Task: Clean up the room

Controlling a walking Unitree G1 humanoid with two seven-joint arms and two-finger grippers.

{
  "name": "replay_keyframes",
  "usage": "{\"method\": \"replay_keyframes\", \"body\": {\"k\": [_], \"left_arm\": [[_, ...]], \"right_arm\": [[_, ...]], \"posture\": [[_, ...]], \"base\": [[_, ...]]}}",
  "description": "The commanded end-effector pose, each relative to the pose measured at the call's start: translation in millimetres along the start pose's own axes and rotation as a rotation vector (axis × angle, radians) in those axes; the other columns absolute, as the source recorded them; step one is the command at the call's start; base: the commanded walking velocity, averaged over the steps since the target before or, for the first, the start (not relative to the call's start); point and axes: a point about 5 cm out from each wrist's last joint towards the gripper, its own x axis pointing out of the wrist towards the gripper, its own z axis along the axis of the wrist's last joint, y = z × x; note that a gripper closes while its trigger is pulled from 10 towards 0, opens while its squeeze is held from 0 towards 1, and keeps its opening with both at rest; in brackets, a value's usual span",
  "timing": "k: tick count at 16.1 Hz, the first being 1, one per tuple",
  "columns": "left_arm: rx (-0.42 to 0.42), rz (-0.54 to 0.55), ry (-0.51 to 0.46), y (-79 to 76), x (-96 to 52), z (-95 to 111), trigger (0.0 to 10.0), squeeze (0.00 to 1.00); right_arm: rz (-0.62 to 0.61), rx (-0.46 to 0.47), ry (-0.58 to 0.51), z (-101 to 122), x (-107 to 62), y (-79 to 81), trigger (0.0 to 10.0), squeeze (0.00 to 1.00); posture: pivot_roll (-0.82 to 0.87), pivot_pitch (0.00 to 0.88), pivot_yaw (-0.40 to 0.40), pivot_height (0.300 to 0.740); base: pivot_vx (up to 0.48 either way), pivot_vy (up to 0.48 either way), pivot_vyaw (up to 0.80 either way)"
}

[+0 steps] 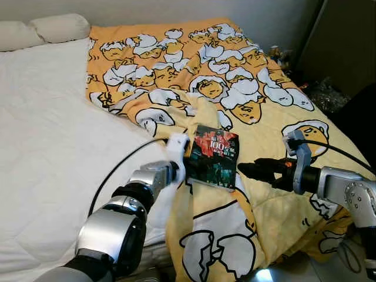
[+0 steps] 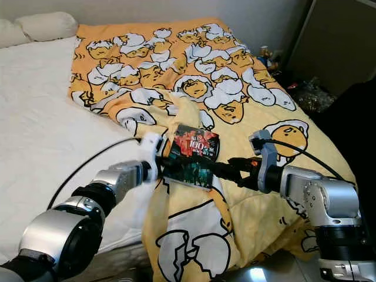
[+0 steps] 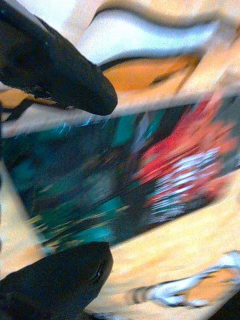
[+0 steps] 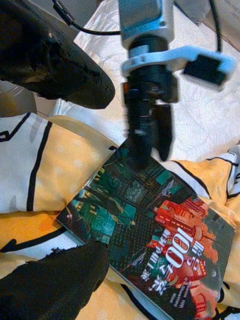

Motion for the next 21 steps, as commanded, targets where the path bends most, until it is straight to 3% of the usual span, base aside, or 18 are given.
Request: {"method": "replay_keyframes", "body": {"k": [1, 3, 5, 12, 13, 14, 19, 21], "left_arm": [[-0.034, 0.024, -0.077, 2.1, -0.8, 15.1, 10.0, 0.0], [-0.037, 0.029, -0.089, 2.6, -1.0, 17.2, 10.0, 0.0], [-0.002, 0.083, -0.045, 2.8, 0.7, 7.0, 10.0, 0.0], [0.031, 0.083, 0.027, -8.6, 6.6, -14.1, 10.0, 0.0], [0.047, 0.098, 0.041, -8.0, 6.5, -17.8, 10.0, 0.0], [0.011, 0.095, 0.037, -9.2, 7.0, -19.6, 10.0, 0.0], [-0.019, -0.017, 0.09, -25.3, 11.5, -30.0, 10.0, 0.0], [-0.078, -0.09, 0.099, -32.9, 12.8, -32.2, 10.0, 0.0]], "right_arm": [[-0.007, -0.018, 0.007, -0.5, -2.6, -0.4, 10.0, 0.0], [0.0, -0.032, 0.027, -2.9, -2.6, 1.2, 10.0, 0.0], [0.033, -0.073, 0.081, -10.6, -1.4, 7.7, 10.0, 0.0], [0.056, -0.142, 0.125, -16.8, 0.7, 14.1, 10.0, 0.0], [0.058, -0.183, 0.112, -15.4, 1.9, 15.9, 10.0, 0.0], [0.053, -0.259, 0.117, -15.6, 3.5, 18.0, 10.0, 0.0], [0.067, -0.302, 0.101, -15.7, 5.8, 23.1, 10.0, 0.0], [0.066, -0.313, 0.098, -17.7, 5.5, 22.8, 10.0, 0.0]], "posture": [[-0.2, 0.0, 0.012, 0.74], [-0.21, 0.0, 0.01, 0.74], [-0.21, 0.0, 0.006, 0.74], [-0.24, 0.0, 0.031, 0.74], [-0.25, 0.0, 0.034, 0.74], [-0.25, 0.0, 0.037, 0.74], [-0.25, 0.0, 0.039, 0.74], [-0.25, 0.0, 0.043, 0.74]], "base": [[0.0, 0.0, 0.0], [0.0, 0.0, 0.0], [0.0, 0.0, 0.0], [0.0, 0.0, 0.0], [0.0, 0.0, 0.0], [0.0, 0.0, 0.0], [0.0, 0.0, 0.0], [0.0, 0.0, 0.0]]}}
